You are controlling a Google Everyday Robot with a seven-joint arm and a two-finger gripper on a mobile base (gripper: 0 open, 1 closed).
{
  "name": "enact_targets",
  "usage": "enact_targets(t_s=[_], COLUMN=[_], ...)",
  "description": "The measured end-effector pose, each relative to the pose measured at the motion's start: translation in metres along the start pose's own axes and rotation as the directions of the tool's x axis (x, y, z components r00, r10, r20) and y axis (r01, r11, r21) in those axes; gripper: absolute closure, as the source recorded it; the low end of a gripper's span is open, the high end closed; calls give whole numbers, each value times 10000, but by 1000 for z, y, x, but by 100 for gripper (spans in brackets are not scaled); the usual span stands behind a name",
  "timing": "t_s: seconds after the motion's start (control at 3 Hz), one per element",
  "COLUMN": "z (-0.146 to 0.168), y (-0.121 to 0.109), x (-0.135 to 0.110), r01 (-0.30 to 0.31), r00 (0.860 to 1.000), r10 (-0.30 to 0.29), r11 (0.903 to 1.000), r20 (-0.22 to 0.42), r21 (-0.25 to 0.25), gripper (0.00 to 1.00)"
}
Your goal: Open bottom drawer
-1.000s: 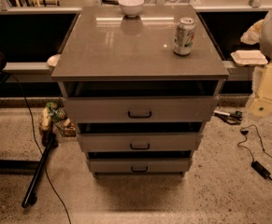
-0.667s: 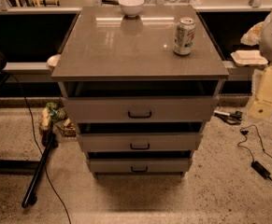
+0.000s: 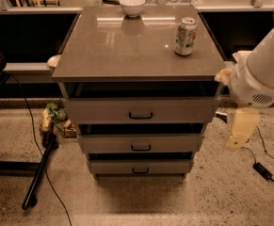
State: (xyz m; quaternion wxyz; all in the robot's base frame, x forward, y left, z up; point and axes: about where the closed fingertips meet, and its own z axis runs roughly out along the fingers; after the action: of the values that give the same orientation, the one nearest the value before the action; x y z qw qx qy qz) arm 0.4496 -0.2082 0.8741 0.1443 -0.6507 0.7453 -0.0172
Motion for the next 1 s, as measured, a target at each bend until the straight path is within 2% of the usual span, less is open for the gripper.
enact_targets(t_s=[0.33, 0.67, 1.0], z=[68, 68, 85], y=[13, 13, 18], x=[-3, -3, -6], r01=[331, 331, 603], r00=[9989, 9989, 9977], r10=[-306, -306, -565], r11=[9967, 9967, 9925], r20=[346, 346, 388], r21=[-746, -746, -1068], gripper=[0, 0, 0])
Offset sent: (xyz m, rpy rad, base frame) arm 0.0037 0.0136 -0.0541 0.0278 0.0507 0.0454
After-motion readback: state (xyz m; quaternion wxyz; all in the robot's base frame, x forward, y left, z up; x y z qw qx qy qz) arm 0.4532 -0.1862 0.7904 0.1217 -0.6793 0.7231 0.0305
